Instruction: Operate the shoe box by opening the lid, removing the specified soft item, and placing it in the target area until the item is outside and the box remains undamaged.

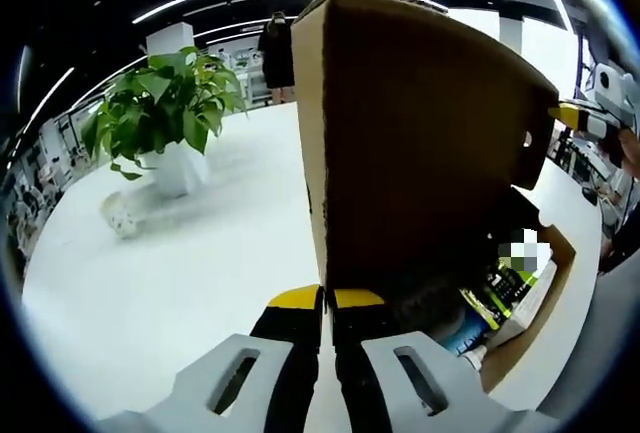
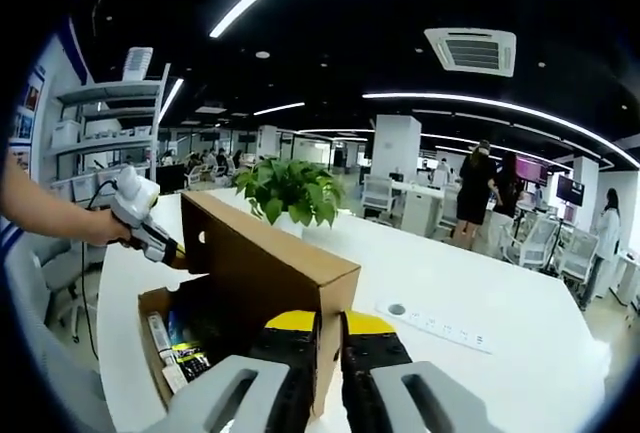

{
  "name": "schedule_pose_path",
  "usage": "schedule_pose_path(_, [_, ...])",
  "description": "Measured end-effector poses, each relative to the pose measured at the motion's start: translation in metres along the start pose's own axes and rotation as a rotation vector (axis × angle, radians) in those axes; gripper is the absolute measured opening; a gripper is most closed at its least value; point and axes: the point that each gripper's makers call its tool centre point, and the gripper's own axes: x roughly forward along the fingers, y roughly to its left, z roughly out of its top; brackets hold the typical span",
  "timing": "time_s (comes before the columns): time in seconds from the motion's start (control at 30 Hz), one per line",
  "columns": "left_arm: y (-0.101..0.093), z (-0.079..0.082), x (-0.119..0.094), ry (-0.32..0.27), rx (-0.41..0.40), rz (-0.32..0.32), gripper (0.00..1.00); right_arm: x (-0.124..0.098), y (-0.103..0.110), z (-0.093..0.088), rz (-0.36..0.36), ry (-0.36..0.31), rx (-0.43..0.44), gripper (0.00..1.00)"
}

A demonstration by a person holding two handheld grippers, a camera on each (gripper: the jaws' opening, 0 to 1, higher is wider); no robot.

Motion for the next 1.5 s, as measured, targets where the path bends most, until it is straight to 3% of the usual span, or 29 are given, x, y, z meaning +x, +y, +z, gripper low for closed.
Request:
schedule_pose_path(0.23, [0.000, -0.001, 0.000, 0.006, -0.053, 0.012, 0.00, -0.003, 0.000, -0.007, 0.003, -0.006, -0.001, 0.09])
schedule_pose_path(0.77, [-0.004, 0.003, 0.000, 0.043, -0.102, 0.012, 0.00, 0.006, 0.000, -0.050, 0.007, 0.086, 0.032, 0.08])
schedule_pose_path(1.5, [-0.004, 0.009, 0.000, 0.000, -0.153, -0.008, 0.00, 0.024, -0.003, -0.076, 0.000, 0.138, 0.089, 0.02])
